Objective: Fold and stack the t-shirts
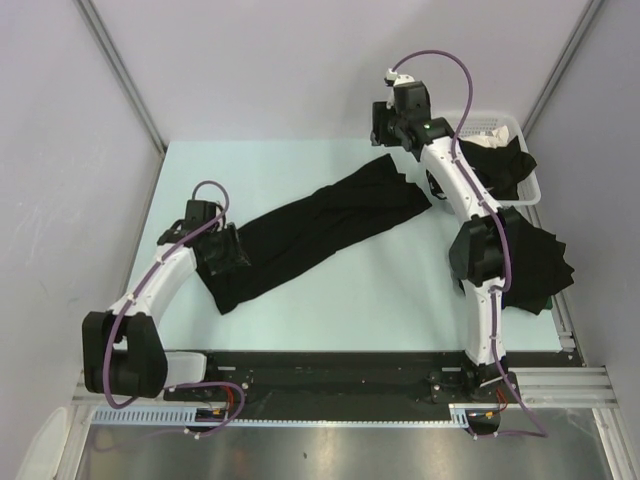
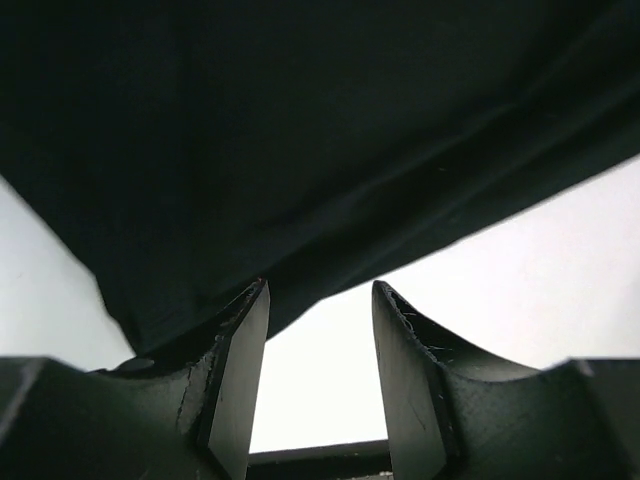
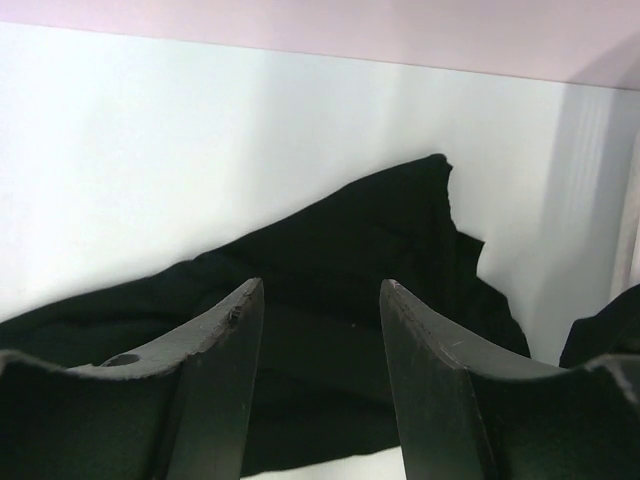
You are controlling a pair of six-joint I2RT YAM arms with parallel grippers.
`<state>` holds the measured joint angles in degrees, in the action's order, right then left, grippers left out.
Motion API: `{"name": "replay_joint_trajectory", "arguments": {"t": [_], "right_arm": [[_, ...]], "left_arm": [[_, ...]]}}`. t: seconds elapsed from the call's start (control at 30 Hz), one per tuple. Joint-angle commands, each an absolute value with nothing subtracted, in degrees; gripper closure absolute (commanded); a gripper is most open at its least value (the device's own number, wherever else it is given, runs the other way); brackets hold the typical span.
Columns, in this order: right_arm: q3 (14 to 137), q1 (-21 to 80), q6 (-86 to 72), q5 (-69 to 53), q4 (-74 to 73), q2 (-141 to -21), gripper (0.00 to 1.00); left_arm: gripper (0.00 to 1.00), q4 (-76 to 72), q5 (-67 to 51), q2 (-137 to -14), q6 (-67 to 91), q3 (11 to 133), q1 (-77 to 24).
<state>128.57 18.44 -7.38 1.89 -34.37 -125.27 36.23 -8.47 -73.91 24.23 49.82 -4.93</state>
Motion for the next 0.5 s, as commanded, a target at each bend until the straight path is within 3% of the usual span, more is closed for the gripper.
{"name": "replay_joint_trajectory", "arguments": {"t": [0.0, 0.47], "right_arm": [[125.95, 17.84, -6.59, 1.84, -34.36, -122.79, 0.45], [124.1, 15.29, -8.0, -0.95, -34.19, -120.94, 0.44]], "left_arm": [[0.48, 38.41, -0.09, -71.11, 28.74, 48.61, -5.27], [0.47, 42.45, 6.76, -69.08, 34.1, 44.3, -5.27]]}}
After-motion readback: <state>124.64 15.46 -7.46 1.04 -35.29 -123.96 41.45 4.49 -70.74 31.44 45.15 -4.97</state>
